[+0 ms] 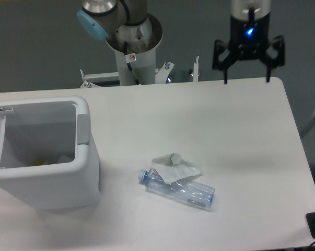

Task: Place the trash in the trash can
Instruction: 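Lower the open gripper toward the white paper on the bottle, then close the gripper on the white paper lying on the bottle, then lift the white paper and carry it over the white bin, release, then move the open gripper back down to the clear plastic bottle, then grip the bottle and rotate it to align with the gripper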

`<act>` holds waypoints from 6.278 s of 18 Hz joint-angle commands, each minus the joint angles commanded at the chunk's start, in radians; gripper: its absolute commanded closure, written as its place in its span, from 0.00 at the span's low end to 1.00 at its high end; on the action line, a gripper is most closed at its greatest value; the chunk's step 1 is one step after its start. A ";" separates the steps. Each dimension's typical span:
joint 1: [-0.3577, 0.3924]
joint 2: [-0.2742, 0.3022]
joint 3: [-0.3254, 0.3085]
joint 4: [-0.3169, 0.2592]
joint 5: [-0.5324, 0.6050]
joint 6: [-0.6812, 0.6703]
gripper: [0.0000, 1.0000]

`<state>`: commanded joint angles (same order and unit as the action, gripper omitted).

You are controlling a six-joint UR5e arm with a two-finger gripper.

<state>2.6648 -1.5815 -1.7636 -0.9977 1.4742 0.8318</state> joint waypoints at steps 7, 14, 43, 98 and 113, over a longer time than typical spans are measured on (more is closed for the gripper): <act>-0.174 -0.107 -0.077 0.031 0.006 0.125 0.00; -0.244 -0.233 -0.119 0.034 0.015 0.391 0.00; -0.157 -0.137 -0.011 0.110 -0.263 0.107 1.00; -0.172 -0.452 0.248 0.126 -0.072 -1.162 0.00; -0.197 -0.617 0.257 0.136 0.087 -1.241 0.00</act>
<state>2.4682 -2.1982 -1.5064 -0.8621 1.5616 -0.4095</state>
